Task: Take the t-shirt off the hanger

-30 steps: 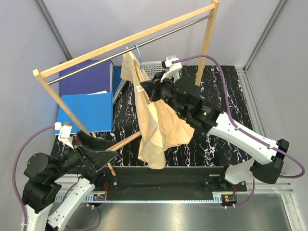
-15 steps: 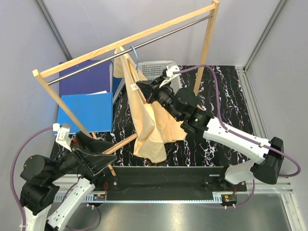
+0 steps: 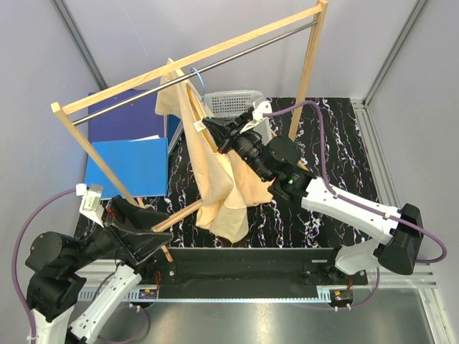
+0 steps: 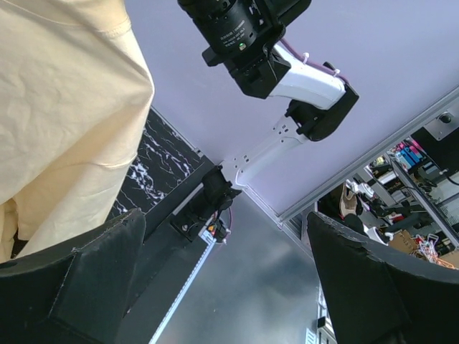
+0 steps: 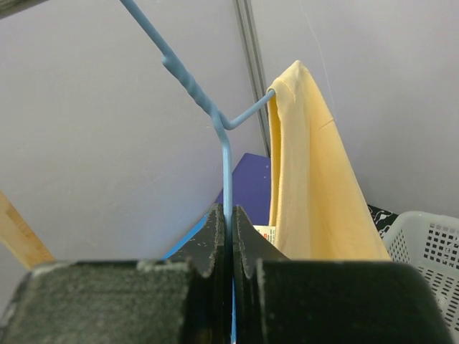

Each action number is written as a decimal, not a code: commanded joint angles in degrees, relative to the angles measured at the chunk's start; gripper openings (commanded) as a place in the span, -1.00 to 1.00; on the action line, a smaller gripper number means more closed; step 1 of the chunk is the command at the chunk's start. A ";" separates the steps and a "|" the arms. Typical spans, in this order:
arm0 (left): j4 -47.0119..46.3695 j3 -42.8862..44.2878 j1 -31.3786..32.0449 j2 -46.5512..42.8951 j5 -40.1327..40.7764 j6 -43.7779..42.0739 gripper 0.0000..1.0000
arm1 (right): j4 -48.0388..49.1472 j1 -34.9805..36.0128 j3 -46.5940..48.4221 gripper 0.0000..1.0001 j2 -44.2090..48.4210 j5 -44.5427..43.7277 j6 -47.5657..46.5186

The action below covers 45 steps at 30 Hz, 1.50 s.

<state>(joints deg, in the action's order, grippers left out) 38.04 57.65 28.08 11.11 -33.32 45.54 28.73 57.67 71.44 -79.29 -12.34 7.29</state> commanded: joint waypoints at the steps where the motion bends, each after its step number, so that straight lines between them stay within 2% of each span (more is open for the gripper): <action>1: -1.21 0.62 0.14 2.68 -2.27 0.78 0.98 | 8.71 -0.28 0.90 -1.00 3.78 1.44 -2.36; 4: -1.83 -0.07 0.14 3.39 -2.45 1.13 0.98 | 10.46 -0.19 -0.60 -1.00 4.75 2.31 -2.54; 10: -9.12 -5.34 0.14 3.21 -4.38 5.26 0.98 | 13.10 -0.19 -3.23 -1.00 7.03 3.45 -3.07; 14: -11.67 -5.97 0.14 4.18 -4.82 5.87 0.98 | 11.79 -0.28 -3.32 -1.00 8.44 3.81 -2.81; 20: -19.40 -6.67 0.05 7.78 -5.97 8.77 0.97 | 5.64 -0.19 -7.36 -1.00 14.33 2.50 -0.53; 24: -24.32 -7.90 0.14 9.97 -6.32 10.36 0.97 | -2.17 -0.19 -10.35 -1.00 20.12 2.23 1.41; 31: -39.94 -9.48 0.93 16.56 -5.62 15.71 0.96 | -12.90 -0.28 -16.68 -1.00 27.51 3.46 3.52; 34: -47.58 -10.01 3.38 19.64 -3.34 17.12 0.95 | -15.54 -0.19 -18.62 -1.00 29.10 4.60 3.52; 38: -56.32 -7.48 10.40 27.45 0.97 18.37 0.86 | -19.14 -0.19 -17.66 -1.00 28.05 7.50 3.43; 40: -53.19 -3.53 17.16 33.16 5.62 12.69 0.80 | -19.06 -0.19 -17.65 -1.00 27.87 8.99 4.14; 41: -51.16 0.76 21.71 34.84 7.46 9.86 0.66 | -19.50 -0.19 -17.39 -1.00 28.13 9.52 4.57; 43: -45.89 4.30 25.78 37.30 14.72 3.28 0.64 | -19.94 -0.19 -17.39 -1.00 28.83 9.79 5.19; 45: -45.43 5.37 29.31 37.75 19.93 1.40 0.64 | -21.34 -0.28 -17.39 -1.00 30.15 9.35 6.16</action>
<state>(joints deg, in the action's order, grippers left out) -7.62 57.23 51.48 48.12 -26.85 56.34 6.63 57.67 52.45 -51.94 -4.73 11.31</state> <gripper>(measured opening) 0.825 0.029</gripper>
